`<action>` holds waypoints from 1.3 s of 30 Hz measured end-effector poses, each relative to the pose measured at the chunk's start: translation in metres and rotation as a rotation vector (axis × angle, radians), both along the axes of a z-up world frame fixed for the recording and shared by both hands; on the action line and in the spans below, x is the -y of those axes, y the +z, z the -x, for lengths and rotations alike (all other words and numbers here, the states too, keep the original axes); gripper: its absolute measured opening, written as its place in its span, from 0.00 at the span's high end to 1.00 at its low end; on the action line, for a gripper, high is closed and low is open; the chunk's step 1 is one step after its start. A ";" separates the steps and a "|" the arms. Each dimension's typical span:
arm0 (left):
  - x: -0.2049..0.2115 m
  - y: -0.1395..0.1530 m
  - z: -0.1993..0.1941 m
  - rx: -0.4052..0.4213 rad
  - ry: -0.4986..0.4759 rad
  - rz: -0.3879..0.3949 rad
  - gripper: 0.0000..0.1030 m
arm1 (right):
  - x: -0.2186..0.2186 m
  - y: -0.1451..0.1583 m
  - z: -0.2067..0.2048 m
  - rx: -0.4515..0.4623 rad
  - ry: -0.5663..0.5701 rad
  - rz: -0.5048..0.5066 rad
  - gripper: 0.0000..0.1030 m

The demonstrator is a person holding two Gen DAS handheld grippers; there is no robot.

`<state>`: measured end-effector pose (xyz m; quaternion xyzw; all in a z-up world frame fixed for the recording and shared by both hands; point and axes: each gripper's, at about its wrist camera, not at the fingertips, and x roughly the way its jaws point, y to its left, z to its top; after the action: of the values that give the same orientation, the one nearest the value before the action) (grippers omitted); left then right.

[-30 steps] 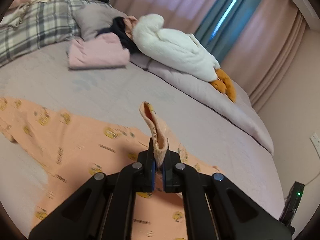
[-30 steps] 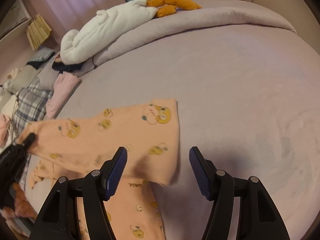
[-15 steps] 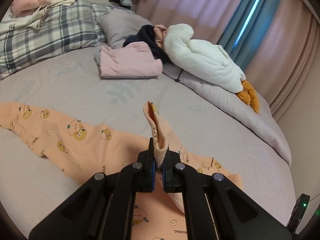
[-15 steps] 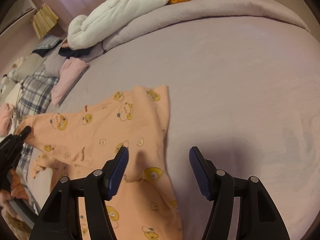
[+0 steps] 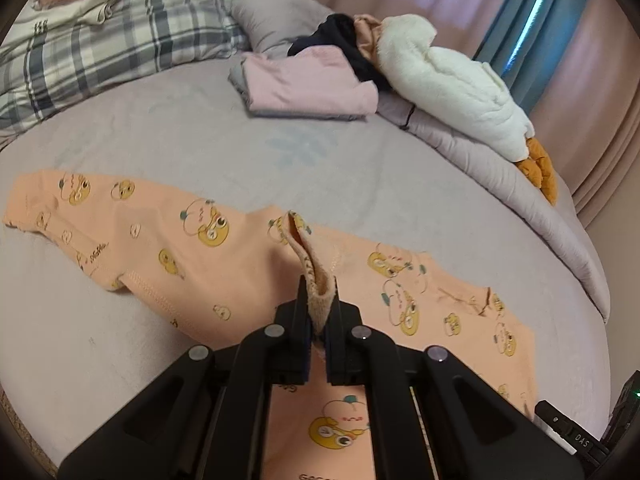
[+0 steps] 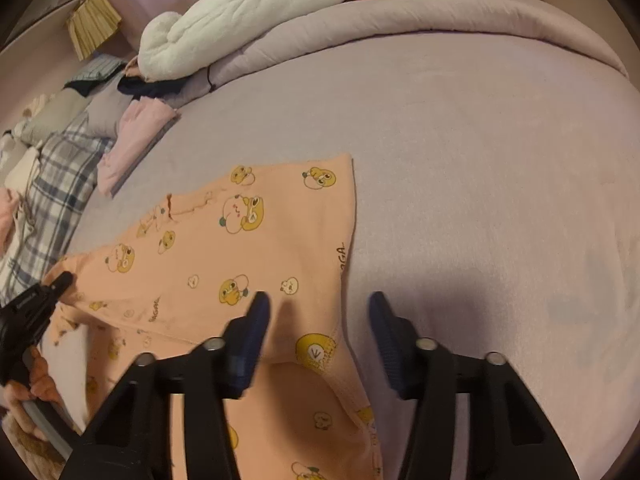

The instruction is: Fold small clothes

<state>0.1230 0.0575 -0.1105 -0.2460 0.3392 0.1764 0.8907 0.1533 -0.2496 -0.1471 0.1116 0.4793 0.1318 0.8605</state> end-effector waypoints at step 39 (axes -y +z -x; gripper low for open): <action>-0.026 -0.058 -0.012 -0.214 -0.165 0.004 0.89 | -0.022 -0.021 0.003 -0.018 -0.085 0.151 0.66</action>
<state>0.1353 0.0833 -0.1687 -0.1989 0.4519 0.1269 0.8603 0.1500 -0.2276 -0.1678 0.0680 0.4903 0.0577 0.8670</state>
